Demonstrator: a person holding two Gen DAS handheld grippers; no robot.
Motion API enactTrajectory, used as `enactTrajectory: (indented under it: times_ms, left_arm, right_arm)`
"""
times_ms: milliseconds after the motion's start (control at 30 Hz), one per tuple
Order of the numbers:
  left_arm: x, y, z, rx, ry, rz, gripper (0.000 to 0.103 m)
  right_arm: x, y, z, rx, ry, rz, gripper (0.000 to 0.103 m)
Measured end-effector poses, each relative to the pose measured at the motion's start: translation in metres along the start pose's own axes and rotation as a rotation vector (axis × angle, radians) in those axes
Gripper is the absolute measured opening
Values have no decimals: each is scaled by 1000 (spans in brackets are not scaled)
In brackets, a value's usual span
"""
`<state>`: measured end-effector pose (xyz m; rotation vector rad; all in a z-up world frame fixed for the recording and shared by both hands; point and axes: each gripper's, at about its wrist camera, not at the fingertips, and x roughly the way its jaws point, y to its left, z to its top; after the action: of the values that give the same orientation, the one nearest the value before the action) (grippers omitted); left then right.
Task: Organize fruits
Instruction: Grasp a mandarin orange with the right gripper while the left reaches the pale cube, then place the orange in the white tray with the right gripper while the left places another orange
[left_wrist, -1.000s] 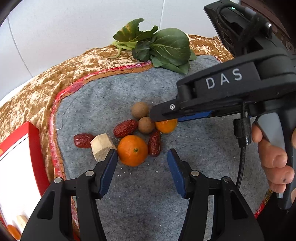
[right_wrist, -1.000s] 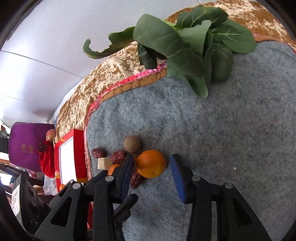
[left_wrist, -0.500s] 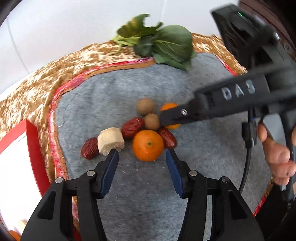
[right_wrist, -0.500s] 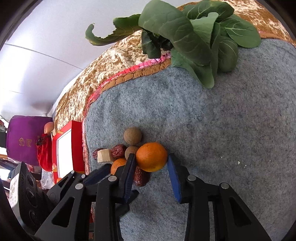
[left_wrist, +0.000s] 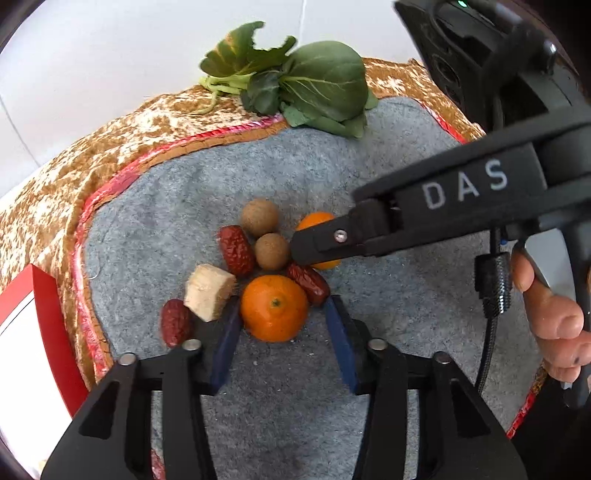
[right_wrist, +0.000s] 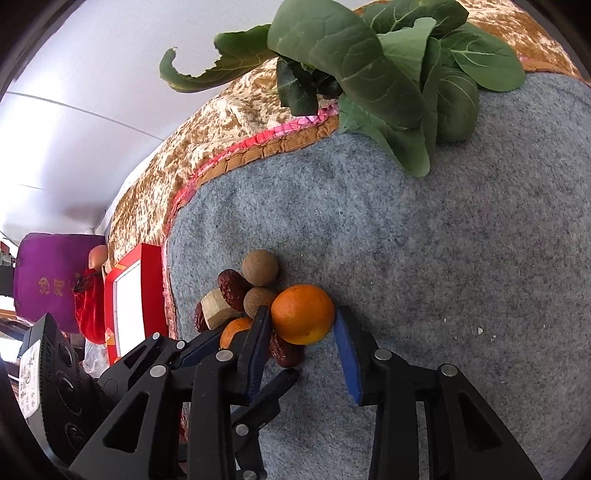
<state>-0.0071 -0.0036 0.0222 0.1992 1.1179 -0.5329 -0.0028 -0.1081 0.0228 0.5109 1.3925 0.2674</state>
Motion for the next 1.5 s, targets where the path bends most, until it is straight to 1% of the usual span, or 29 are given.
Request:
enactTrajectory:
  times_ms: [67,167,333,500,633,733,833,967,1067,1167,1267,1367,1433,1500]
  left_arm:
    - [-2,5,-1,-7,-4,5,33]
    - [-7,13,-6,-13,-15,7,33]
    - [-16,12,-13,11,-23,9,32]
    - [-39,0,-23,32,-39,42,32]
    - [-66,7,-35,11,-67,69,32]
    - [-88,20,-43,-39,-85,90,32]
    - [-99,47,-50,-110,-90,116,32]
    - [-118,70,-62,-196,-91,171,32]
    - [-126,89,-75,-259,-87,207,32]
    - [-132,109,-89,-330,-80,231,32]
    - [-127,125,-96,-378,-67,282,32]
    - [-126,138,-103,-420,-56,299,32]
    - [-127,143,-106,-431,-44,315,32]
    - [-126,146,-110,-446,-32,314,32]
  right_arm:
    - [-1,0,-1,-1,-4,-4,35]
    - [-4,2,-2,-6,-12,-7,35]
    - [-8,4,-3,-5,-24,-5,35]
    - [-16,9,-5,-19,-38,8,35]
    - [-22,16,-8,-39,-61,29,35]
    - [-26,25,-12,-63,-76,52,34]
    - [-26,34,-16,-87,-88,67,34]
    - [-24,53,-23,-141,-99,102,34]
    - [-20,73,-31,-195,-106,128,34]
    - [-13,95,-40,-251,-105,160,34]
    - [-6,118,-52,-317,-103,188,34]
    - [3,142,-67,-389,-89,216,34]
    - [8,154,-77,-430,-84,231,34]
    - [15,168,-87,-465,-72,239,34]
